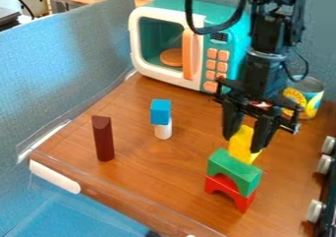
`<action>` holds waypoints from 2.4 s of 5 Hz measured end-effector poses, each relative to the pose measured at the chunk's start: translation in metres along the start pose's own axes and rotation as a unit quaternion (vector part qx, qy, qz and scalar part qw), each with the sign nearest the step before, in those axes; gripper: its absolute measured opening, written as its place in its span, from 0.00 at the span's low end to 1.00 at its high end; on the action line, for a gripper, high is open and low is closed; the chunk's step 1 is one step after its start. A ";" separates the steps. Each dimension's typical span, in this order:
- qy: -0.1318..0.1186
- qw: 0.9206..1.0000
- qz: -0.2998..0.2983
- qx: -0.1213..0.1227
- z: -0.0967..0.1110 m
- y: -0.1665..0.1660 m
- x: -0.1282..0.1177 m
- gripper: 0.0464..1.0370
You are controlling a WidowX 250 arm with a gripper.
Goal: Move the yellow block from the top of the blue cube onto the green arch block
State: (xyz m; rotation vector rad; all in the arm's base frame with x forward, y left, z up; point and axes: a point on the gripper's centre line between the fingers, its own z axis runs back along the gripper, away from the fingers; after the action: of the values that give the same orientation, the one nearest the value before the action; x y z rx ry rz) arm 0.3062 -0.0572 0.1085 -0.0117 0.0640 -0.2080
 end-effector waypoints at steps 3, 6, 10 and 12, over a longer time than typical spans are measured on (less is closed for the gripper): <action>0.014 1.000 -0.005 0.005 -0.008 -0.008 -0.002 0.48; 0.026 1.000 -0.002 0.005 -0.018 -0.001 -0.005 0.48; 0.025 1.000 0.015 0.006 -0.020 0.000 -0.004 0.48; 0.024 1.000 0.012 0.005 -0.021 -0.004 -0.003 0.48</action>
State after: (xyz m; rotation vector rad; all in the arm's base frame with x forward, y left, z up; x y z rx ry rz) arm 0.3010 -0.0601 0.0883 0.0039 0.1108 -0.1842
